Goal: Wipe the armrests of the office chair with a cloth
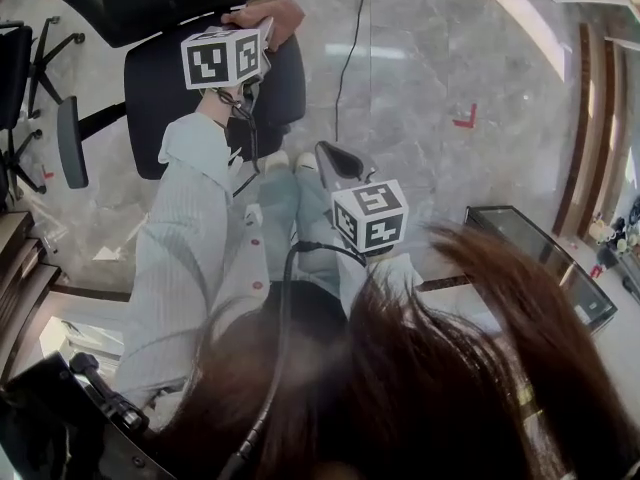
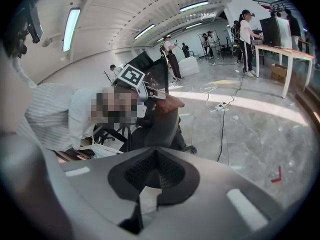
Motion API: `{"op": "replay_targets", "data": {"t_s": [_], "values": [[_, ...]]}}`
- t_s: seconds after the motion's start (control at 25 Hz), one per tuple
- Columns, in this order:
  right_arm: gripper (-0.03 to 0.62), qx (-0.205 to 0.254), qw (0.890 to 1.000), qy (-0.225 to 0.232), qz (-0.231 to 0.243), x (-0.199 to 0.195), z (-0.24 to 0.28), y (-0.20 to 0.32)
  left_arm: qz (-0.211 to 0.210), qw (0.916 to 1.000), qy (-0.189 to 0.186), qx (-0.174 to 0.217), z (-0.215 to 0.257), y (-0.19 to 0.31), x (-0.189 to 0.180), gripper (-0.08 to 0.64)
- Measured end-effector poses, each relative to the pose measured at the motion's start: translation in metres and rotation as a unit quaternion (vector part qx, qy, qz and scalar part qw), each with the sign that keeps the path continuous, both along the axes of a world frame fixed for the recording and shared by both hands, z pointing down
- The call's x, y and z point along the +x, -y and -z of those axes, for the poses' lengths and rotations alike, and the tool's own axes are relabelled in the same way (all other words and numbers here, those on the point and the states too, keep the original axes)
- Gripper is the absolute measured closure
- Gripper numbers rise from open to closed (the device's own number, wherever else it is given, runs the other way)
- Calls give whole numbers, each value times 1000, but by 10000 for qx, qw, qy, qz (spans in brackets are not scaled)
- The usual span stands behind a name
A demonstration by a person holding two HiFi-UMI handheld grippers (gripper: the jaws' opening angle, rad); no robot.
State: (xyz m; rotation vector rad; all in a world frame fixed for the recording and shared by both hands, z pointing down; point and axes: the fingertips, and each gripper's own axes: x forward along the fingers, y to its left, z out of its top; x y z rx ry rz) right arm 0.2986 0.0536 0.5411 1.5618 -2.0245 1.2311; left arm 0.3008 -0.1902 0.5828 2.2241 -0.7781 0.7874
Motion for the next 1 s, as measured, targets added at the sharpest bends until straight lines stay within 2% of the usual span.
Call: {"op": "replay_targets", "data": {"t_s": [0.12, 0.2, 0.4, 0.64, 1.0], "values": [[591, -12, 10000, 26, -25, 3, -3, -2, -89, 9987, 312, -387, -23, -17, 0, 525], [591, -1, 10000, 43, -14, 2, -1, -2, -75, 9981, 340, -515, -30, -31, -4, 525], [591, 115, 9999, 53, 32, 5, 4, -1, -81, 9976, 271, -629, -28, -58, -10, 525], [591, 358, 9993, 1, 133, -6, 39, -20, -159, 9972, 253, -681, 1, -114, -29, 525], [591, 478, 9985, 6, 265, -24, 34, -17, -450, 9962, 350, -660, -6, -169, -54, 525]]}}
